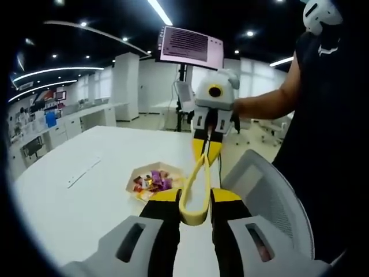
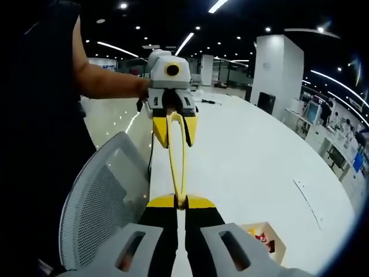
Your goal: Place the target food into the container with the food tongs after gripping and lifting it, then release it inside without dropping or visibly crushing the food.
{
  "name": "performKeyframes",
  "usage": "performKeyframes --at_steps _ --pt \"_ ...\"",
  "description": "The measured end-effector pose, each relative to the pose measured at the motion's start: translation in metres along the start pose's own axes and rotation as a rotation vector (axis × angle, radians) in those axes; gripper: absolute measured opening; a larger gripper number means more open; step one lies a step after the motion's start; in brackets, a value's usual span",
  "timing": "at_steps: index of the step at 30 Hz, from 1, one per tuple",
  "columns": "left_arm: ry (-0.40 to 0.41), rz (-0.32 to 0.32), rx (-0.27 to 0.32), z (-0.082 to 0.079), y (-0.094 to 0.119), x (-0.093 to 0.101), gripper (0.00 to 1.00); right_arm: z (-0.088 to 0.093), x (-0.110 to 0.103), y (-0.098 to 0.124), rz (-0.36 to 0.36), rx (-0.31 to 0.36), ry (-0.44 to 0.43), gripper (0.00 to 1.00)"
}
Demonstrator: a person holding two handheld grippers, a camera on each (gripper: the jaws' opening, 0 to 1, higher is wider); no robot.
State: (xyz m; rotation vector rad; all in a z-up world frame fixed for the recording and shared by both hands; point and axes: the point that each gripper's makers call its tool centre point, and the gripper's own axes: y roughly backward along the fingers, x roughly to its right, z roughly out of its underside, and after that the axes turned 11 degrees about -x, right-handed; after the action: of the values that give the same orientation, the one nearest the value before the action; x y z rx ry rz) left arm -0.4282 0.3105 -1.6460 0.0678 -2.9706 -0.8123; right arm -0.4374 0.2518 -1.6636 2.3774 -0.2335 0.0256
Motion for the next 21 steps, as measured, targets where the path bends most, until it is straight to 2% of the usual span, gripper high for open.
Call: performKeyframes --at_steps 3,5,6,10,11,12,13,15,21 --pt "-0.004 0.006 -0.03 0.006 -0.004 0.003 0.14 0.004 -0.001 -0.003 0.006 -0.018 0.014 0.01" --pt "0.012 0.021 -0.096 0.02 -0.01 0.005 0.14 0.008 -0.002 -0.007 0.009 -0.042 0.027 0.02" --pt "0.003 0.017 -0.096 0.021 -0.011 0.005 0.13 0.011 -0.002 -0.009 0.013 -0.058 0.037 0.02" --pt "-0.015 -0.009 -0.142 0.036 -0.023 0.004 0.13 0.024 -0.001 -0.019 0.022 -0.103 0.038 0.02" --pt "-0.028 -0.012 -0.175 0.042 -0.025 0.003 0.13 0.027 -0.002 -0.021 0.019 -0.115 0.045 0.02" --pt "-0.059 -0.045 -0.215 0.05 -0.028 -0.002 0.14 0.03 -0.002 -0.022 0.026 -0.124 0.056 0.02" --pt "-0.066 -0.05 -0.233 0.054 -0.031 -0.002 0.14 0.03 -0.002 -0.023 0.024 -0.122 0.054 0.02" --pt "-0.059 -0.029 -0.237 0.058 -0.034 0.002 0.14 0.032 -0.003 -0.024 0.021 -0.122 0.051 0.02" --pt "-0.056 -0.038 -0.245 0.061 -0.032 -0.001 0.14 0.036 -0.005 -0.026 0.026 -0.137 0.061 0.01"
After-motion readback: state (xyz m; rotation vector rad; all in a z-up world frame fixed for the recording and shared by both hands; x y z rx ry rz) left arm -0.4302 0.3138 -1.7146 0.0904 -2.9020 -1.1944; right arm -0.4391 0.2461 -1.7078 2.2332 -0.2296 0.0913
